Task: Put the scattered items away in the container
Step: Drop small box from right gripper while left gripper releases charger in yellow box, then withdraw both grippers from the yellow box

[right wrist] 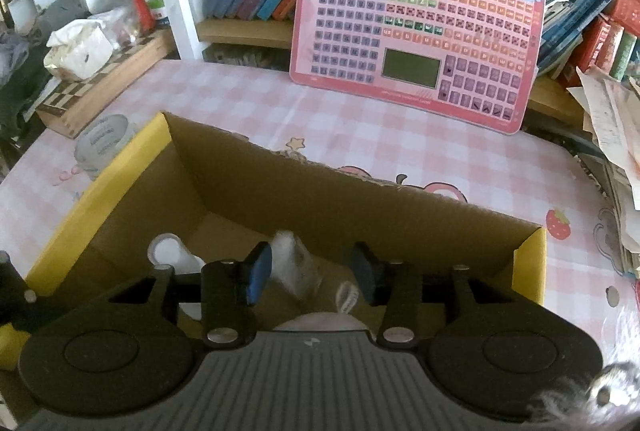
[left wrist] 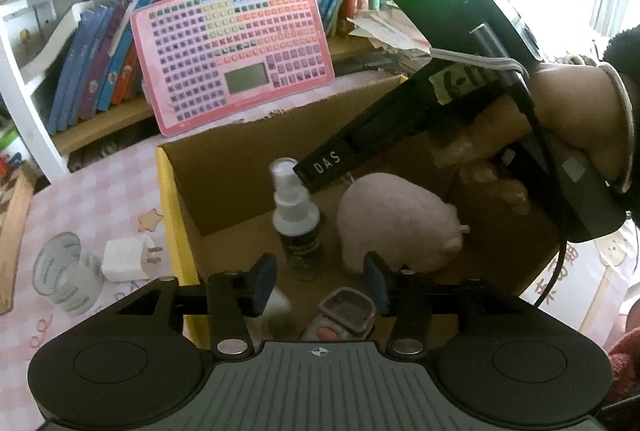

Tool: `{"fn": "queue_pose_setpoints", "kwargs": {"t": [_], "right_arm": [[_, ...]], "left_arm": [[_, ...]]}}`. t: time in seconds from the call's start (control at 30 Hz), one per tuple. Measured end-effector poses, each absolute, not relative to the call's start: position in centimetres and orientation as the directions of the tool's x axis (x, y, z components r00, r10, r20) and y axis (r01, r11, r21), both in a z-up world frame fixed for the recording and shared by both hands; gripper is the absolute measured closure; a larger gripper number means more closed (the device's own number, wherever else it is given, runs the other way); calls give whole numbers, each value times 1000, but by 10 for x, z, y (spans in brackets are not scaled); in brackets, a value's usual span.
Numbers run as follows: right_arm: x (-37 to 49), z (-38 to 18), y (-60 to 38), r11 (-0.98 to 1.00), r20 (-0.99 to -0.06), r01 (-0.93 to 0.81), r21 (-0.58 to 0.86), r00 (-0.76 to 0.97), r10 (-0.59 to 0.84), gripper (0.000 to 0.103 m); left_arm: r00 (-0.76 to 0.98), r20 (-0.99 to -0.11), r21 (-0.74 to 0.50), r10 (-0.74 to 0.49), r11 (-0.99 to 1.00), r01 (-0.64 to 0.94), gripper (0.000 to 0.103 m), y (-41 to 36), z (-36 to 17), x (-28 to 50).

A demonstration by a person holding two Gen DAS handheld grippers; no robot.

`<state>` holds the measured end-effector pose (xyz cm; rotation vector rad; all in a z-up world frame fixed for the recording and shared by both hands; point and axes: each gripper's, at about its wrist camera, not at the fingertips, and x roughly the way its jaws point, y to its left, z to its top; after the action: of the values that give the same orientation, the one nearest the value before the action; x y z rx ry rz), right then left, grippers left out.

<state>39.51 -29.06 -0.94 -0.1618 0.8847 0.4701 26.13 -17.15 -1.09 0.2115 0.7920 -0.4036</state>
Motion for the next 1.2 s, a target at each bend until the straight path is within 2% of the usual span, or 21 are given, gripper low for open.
{"fn": "queue_pose_setpoints", "kwargs": {"t": [0.17, 0.23, 0.43, 0.7, 1.2], "right_arm": [[383, -2, -291, 887, -761, -458, 61, 554, 338, 56], [378, 2, -291, 888, -751, -456, 58, 566, 339, 55], [359, 19, -298, 901, -705, -429, 61, 620, 343, 49], [326, 43, -310, 922, -640, -384, 56, 695, 328, 39], [257, 58, -324, 971, -595, -230, 72, 771, 227, 32]], "left_arm": [[659, -703, 55, -268, 903, 426, 40, -170, -1, 251], [674, -690, 65, -264, 905, 421, 31, -169, 4, 246], [737, -616, 56, -278, 918, 393, 13, -157, 23, 226], [778, -573, 43, -256, 939, 340, 10, -138, 40, 197], [782, -572, 27, -247, 947, 319, 9, -95, 39, 157]]}}
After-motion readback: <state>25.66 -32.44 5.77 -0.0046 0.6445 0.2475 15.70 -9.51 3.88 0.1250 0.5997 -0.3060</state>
